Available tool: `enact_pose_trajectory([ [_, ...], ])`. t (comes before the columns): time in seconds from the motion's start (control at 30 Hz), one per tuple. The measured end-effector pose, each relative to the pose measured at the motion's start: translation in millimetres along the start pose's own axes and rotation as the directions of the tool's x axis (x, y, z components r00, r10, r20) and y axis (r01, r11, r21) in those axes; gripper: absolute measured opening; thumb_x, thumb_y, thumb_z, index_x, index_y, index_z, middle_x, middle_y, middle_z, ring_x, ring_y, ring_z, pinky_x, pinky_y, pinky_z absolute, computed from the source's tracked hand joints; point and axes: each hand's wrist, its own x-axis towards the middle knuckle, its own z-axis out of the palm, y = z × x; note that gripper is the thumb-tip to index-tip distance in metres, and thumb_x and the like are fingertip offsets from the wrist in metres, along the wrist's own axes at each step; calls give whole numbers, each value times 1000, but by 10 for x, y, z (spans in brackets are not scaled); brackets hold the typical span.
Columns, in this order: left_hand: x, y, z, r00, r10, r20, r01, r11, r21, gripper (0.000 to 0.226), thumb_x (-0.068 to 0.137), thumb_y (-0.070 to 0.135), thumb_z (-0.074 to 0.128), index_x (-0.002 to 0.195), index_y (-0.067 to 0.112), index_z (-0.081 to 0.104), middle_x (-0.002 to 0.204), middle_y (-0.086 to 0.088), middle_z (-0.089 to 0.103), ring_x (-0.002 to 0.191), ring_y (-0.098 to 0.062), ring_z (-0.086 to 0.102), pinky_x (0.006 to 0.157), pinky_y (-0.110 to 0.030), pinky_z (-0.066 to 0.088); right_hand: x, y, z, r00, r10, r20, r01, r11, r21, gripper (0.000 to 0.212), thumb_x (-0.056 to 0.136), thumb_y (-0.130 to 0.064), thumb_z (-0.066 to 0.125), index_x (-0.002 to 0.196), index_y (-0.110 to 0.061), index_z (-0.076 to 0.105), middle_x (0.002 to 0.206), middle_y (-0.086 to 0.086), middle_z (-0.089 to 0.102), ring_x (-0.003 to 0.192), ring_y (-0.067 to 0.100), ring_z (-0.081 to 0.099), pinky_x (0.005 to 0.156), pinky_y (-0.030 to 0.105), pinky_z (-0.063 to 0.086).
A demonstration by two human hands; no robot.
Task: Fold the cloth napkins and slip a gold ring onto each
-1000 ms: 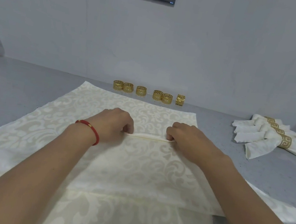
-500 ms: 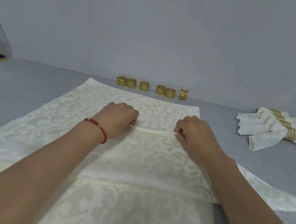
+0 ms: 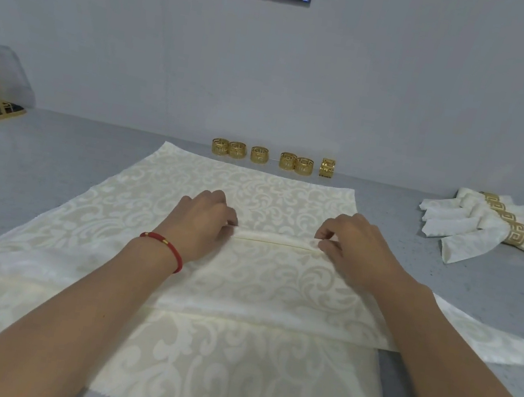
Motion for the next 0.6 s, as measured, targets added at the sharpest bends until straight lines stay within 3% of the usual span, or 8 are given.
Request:
enact_pose_trajectory([
  [0.1, -18, 15, -24, 994, 62, -87, -53, 993, 104, 8, 94, 22, 57, 99, 25, 62, 99, 7, 58, 95, -19, 51, 77, -36, 35, 7, -34, -61, 999, -53, -2, 52, 992, -116, 8, 97, -19, 57, 97, -24, 63, 93, -10, 64, 96, 19, 54, 91, 41, 40],
  [0.17, -36, 31, -10, 978, 119, -169, -92, 982, 163, 19, 83, 9, 66, 87, 26, 57, 84, 10, 57, 83, -19, 48, 69, -34, 29, -15, -65, -87, 994, -104, -33, 97, 979, -177, 14, 91, -10, 56, 92, -24, 59, 88, -9, 61, 87, 19, 55, 86, 37, 39],
  [0.27, -70, 57, -83, 987, 131, -96, -115, 980, 163, 23, 83, 7, 64, 87, 29, 58, 83, 14, 50, 83, -14, 40, 72, -32, 23, -28, -104, -150, 993, -101, 60, 110, 977, -180, 23, 85, -1, 57, 94, -22, 60, 93, -8, 59, 86, 18, 53, 70, 30, 34],
  [0.37, -89, 38, -170, 998, 69, 11, -69, 995, 70, 18, 87, 17, 59, 96, 31, 66, 96, 16, 61, 95, -12, 52, 82, -33, 33, -25, -107, -204, 986, -20, 168, 37, 994, -100, 20, 87, -11, 58, 98, -27, 65, 97, -12, 61, 88, 15, 58, 68, 28, 41],
  [0.43, -109, 41, -181, 1000, 20, 6, -20, 1000, -10, 14, 87, 25, 57, 91, 31, 70, 95, 14, 65, 94, -13, 58, 87, -36, 42, -45, -60, -199, 992, 20, 125, -22, 1000, 12, 15, 91, -17, 59, 93, -30, 67, 89, -14, 63, 83, 13, 60, 69, 30, 48],
  [0.53, -125, 35, -162, 999, -18, 29, 20, 997, -76, 15, 90, 24, 55, 86, 32, 67, 87, 13, 63, 89, -14, 60, 80, -36, 48, -66, 23, -163, 997, 7, 79, -17, 992, 122, 15, 97, -24, 65, 105, -36, 70, 85, -17, 60, 79, 3, 56, 76, 31, 50],
  [0.6, -131, 19, -162, 997, -43, 60, 52, 986, -161, 13, 91, 23, 60, 100, 32, 65, 91, 13, 61, 91, -13, 59, 81, -36, 49, -61, 46, -146, 995, -17, 99, 5, 993, 119, 17, 97, -24, 68, 111, -29, 76, 93, -20, 57, 86, 3, 53, 84, 33, 49],
])
